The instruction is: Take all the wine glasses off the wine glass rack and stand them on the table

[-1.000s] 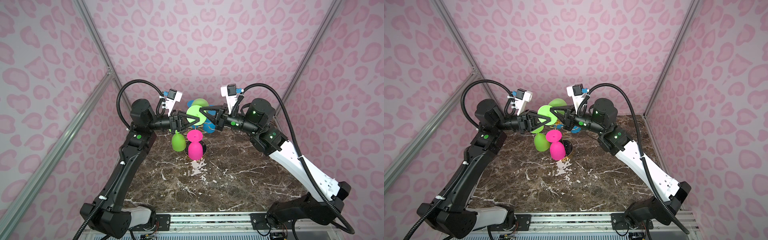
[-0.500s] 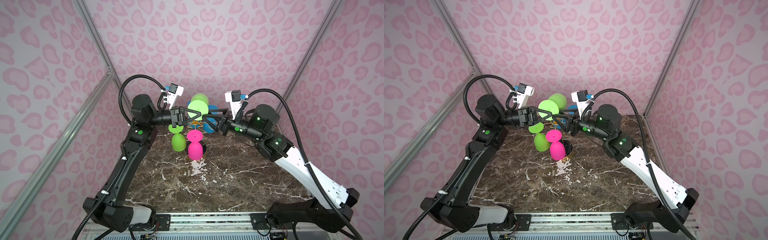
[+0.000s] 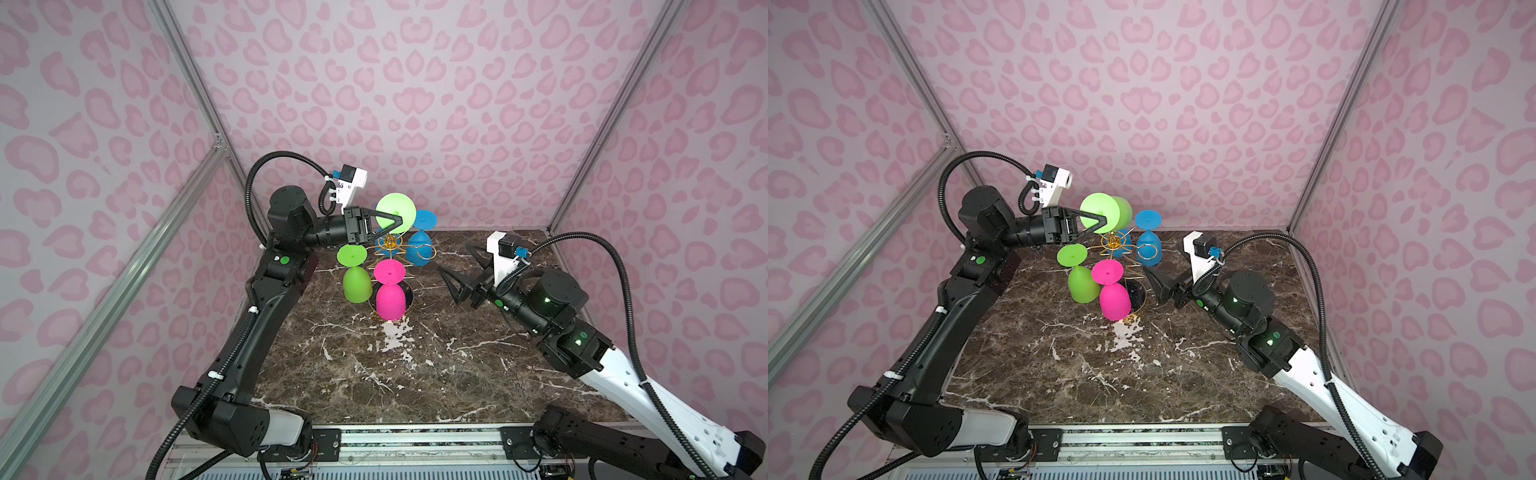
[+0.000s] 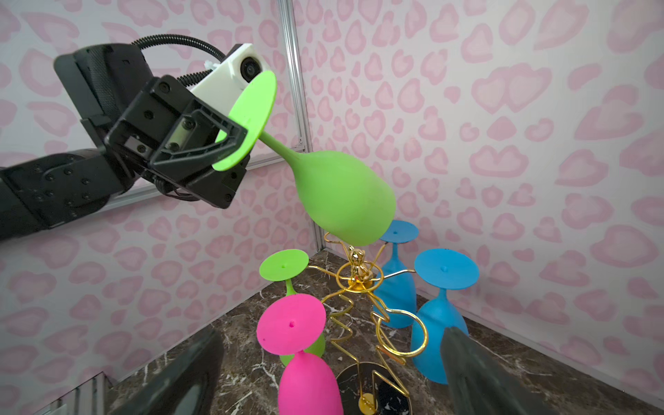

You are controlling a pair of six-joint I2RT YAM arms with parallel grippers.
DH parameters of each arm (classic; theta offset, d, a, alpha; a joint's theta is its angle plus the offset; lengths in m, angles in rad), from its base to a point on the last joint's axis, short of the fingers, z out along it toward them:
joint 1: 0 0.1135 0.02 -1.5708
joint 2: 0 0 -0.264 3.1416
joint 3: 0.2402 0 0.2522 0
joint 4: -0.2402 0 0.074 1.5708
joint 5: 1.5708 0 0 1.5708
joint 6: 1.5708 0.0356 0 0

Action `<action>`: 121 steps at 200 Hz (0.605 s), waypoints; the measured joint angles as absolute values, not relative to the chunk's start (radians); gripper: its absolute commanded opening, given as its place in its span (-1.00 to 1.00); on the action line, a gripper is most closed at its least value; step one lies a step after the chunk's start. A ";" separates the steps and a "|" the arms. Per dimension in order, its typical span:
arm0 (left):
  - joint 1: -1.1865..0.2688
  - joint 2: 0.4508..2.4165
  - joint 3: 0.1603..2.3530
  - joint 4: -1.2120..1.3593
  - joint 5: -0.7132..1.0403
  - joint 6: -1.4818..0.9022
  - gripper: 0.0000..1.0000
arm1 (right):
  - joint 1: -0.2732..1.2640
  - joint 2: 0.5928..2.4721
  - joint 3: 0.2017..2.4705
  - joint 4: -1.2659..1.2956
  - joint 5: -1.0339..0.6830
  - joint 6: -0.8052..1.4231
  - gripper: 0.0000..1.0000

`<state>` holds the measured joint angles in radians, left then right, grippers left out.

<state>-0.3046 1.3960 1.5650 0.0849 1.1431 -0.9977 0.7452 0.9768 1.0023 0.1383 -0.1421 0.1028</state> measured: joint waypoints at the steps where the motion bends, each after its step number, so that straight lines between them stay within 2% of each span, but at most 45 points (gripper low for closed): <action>1: -0.305 1.396 1.565 0.085 1.143 -0.998 -0.94 | 0.745 0.981 1.000 0.145 -0.139 0.098 0.96; 47: -0.305 1.382 1.565 0.085 1.127 -1.046 -0.94 | 0.752 1.128 0.987 0.379 -0.139 -0.038 0.96; 121: -0.305 1.364 1.561 0.087 1.100 -1.108 -0.94 | 0.759 1.394 1.124 0.624 -0.215 -0.143 0.96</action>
